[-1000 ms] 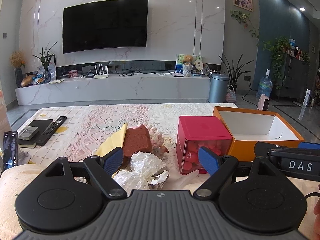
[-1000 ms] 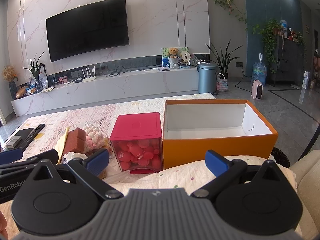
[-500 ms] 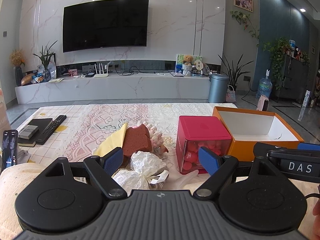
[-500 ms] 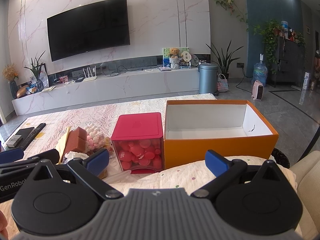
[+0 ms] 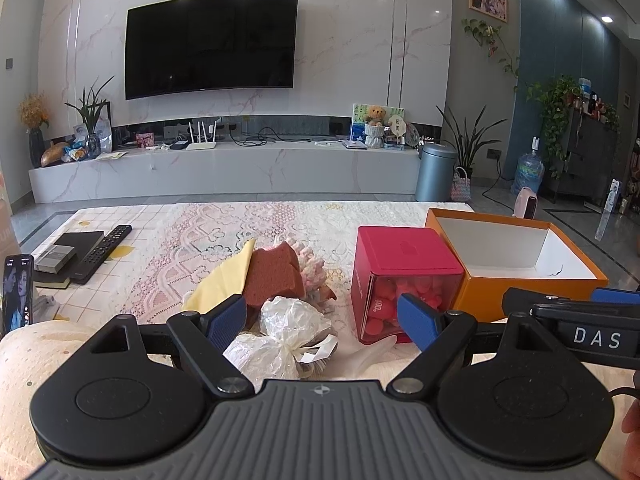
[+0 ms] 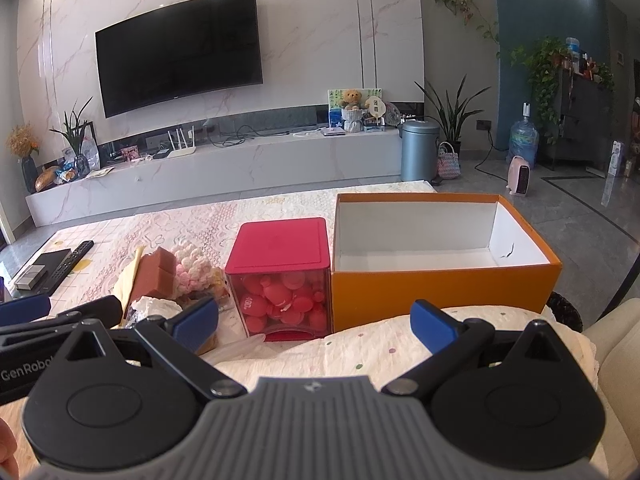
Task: Organize soft objects
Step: 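Grasp the plastic-wrapped bundle with the left tool while the right tool grasps the brown plush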
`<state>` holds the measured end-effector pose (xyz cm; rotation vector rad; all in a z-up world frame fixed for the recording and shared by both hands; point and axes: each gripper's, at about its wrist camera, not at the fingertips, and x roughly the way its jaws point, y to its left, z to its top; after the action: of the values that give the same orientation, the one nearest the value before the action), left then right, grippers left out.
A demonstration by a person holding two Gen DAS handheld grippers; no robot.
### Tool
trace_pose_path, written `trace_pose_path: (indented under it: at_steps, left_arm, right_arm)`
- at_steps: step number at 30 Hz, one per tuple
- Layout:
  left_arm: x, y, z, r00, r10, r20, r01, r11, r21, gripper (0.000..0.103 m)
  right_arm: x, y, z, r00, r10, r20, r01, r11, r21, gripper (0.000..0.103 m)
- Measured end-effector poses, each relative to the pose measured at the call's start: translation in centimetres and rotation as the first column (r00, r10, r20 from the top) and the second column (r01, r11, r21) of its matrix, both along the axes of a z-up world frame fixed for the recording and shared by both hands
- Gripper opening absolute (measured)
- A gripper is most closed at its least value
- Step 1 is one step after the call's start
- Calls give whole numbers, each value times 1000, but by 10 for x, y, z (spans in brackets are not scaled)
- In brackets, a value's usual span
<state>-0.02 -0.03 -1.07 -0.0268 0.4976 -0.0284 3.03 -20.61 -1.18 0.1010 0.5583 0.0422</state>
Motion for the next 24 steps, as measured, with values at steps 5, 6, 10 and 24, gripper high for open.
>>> trace_pose_path:
  at_steps: [5, 6, 10, 24]
  left_arm:
    - [3, 6, -2, 1000, -5, -21, 5, 1000, -24, 98]
    - [4, 7, -4, 1000, -11, -27, 10, 999, -33, 96]
    - [10, 20, -9, 996, -49, -70, 44, 997, -68, 81]
    - [40, 63, -38, 966, -130, -222, 129, 992, -19, 58]
  right_arm:
    - [3, 2, -3, 1000, 16, -20, -16, 1000, -1, 100]
    - [4, 3, -5, 999, 23, -25, -23, 1000, -2, 100]
    - [11, 8, -9, 997, 65, -48, -65, 998, 1, 100]
    - [64, 55, -46, 942, 265, -206, -267, 964, 19, 68]
